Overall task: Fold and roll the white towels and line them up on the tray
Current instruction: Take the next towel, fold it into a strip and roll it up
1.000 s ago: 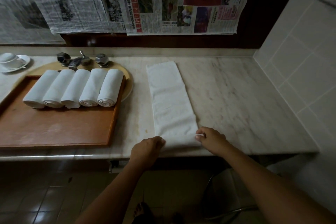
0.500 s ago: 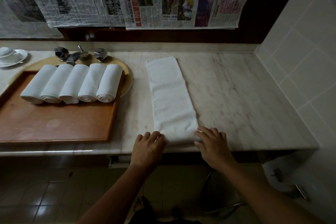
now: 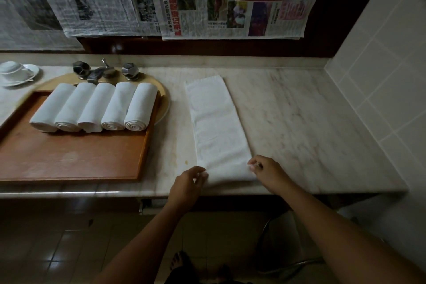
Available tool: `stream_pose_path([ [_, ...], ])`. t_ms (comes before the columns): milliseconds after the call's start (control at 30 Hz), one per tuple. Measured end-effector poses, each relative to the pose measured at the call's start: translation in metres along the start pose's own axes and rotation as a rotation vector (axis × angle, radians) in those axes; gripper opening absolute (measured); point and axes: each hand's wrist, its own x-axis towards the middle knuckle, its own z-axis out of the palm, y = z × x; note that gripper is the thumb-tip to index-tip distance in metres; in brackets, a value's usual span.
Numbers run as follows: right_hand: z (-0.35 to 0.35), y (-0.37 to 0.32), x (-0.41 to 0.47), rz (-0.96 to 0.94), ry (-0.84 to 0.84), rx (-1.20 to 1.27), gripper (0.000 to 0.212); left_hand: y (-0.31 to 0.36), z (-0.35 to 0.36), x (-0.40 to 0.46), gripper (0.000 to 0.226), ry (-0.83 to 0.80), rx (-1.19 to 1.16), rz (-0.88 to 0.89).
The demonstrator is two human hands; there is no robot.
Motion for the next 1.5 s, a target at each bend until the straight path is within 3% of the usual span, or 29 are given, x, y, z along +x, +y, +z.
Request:
stream_pose_path([
  [133, 0.009, -0.002, 0.01, 0.0, 0.156, -0.165, 0.006, 0.007, -0.004, 0.003, 0.023, 0.142, 0.181, 0.064],
  [267, 0.018, 0.009, -0.002, -0.299, 0.372, -0.427, 0.022, 0.002, 0.003, 0.002, 0.007, 0.253, 0.469, 0.405],
  [367, 0.019, 0.03, -0.01, -0.423, 0.362, -0.399, 0.034, -0.006, 0.006, -0.006, 0.006, 0.229, 0.515, 0.512],
  [500, 0.02, 0.041, -0.014, -0.339, 0.202, -0.244, 0.035, -0.01, 0.012, -0.024, 0.024, 0.206, 0.375, 0.431],
  [633, 0.009, 0.03, -0.008, -0.094, 0.066, 0.058, 0.024, 0.003, 0.015, -0.027, 0.028, 0.145, 0.056, 0.086],
  [733, -0.005, 0.017, 0.0, -0.034, -0.023, 0.086, 0.018, 0.006, 0.012, -0.02, 0.028, 0.09, -0.044, -0.003],
  [933, -0.007, -0.012, 0.019, 0.119, 0.046, -0.086, 0.02, 0.014, 0.008, -0.009, 0.03, 0.114, 0.04, -0.059],
  [1033, -0.007, -0.014, 0.02, 0.033, 0.123, -0.246, 0.021, 0.014, 0.009, -0.007, 0.027, 0.239, 0.219, -0.018],
  [1133, 0.002, -0.004, 0.013, -0.21, 0.256, -0.402, 0.022, 0.009, 0.016, -0.008, 0.014, 0.321, 0.362, 0.194],
  [1200, 0.01, 0.007, 0.006, -0.353, 0.317, -0.391, 0.02, 0.003, 0.018, -0.013, 0.013, 0.327, 0.477, 0.307],
  [1300, 0.01, 0.025, -0.001, -0.41, 0.289, -0.268, 0.031, -0.007, 0.015, -0.02, 0.033, 0.273, 0.577, 0.364],
  [1400, 0.005, 0.035, -0.005, -0.359, 0.144, -0.147, 0.034, -0.011, 0.015, -0.027, 0.043, 0.214, 0.489, 0.348],
  [1500, 0.007, 0.038, -0.011, -0.242, 0.039, -0.035, 0.037, -0.008, 0.015, -0.03, 0.04, 0.161, 0.175, 0.242],
])
